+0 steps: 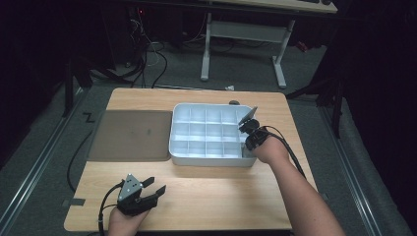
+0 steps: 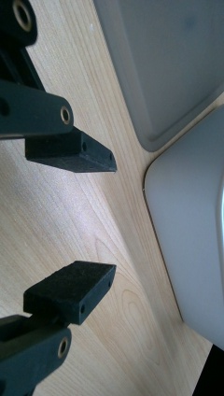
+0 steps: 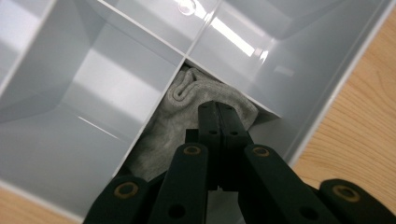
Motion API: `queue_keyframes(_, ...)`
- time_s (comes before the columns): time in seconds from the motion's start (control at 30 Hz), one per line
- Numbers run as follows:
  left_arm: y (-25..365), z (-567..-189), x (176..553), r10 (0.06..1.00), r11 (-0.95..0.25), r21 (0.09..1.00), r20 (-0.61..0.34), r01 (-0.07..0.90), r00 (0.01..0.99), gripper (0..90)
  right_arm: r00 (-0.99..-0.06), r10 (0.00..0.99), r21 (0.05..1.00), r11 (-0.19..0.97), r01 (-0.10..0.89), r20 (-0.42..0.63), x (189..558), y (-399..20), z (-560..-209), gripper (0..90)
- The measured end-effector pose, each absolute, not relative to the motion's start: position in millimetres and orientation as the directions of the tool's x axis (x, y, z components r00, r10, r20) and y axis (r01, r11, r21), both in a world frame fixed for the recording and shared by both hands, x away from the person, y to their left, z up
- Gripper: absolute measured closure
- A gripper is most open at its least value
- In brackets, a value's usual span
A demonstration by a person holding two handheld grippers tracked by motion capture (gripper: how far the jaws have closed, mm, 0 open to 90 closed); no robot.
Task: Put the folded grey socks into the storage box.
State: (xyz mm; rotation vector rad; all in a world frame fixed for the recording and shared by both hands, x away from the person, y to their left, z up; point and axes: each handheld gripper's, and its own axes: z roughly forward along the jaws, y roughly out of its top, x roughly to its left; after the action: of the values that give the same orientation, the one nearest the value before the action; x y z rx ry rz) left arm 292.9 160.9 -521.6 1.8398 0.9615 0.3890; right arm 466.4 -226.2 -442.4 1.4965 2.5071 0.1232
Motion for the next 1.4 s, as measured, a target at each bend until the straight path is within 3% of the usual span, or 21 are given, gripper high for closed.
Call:
queue_keyframes(0.3, 159.7, -521.9, 292.7, 0.755, -0.206, 0.872, -0.147, 0.444, 0.640, 44.5, -0.463, 0.873, 0.159, 0.484, 0.860, -0.151, 468.5, -225.3, -455.5, 90.0)
queue_keyframes(0.63, 160.4, -521.7, 292.9, 0.756, -0.207, 0.872, -0.145, 0.444, 0.638, 44.5, -0.476, 0.873, 0.159, 0.487, 0.859, -0.103, 450.0, -227.0, -435.3, 89.6)
queue_keyframes(0.8, 159.4, -521.8, 292.1, 0.757, -0.207, 0.872, -0.145, 0.444, 0.637, 44.5, -0.474, 0.877, 0.103, 0.480, 0.871, -0.082, 444.5, -231.2, -450.5, 90.0)
queue_keyframes(1.03, 159.7, -522.5, 291.8, 0.758, -0.210, 0.869, -0.145, 0.448, 0.636, 44.5, -0.471, 0.879, 0.109, 0.477, 0.872, -0.078, 445.6, -231.9, -455.8, 90.0)
queue_keyframes(1.23, 160.6, -522.5, 291.6, 0.763, -0.207, 0.870, -0.143, 0.448, 0.630, 44.3, -0.451, 0.890, 0.228, 0.454, 0.861, -0.070, 439.5, -238.2, -430.0, 85.5)
queue_keyframes(1.4, 160.3, -522.3, 291.6, 0.764, -0.210, 0.869, -0.140, 0.448, 0.630, 44.3, -0.432, 0.899, 0.265, 0.435, 0.860, -0.073, 435.7, -242.8, -421.4, 83.2)
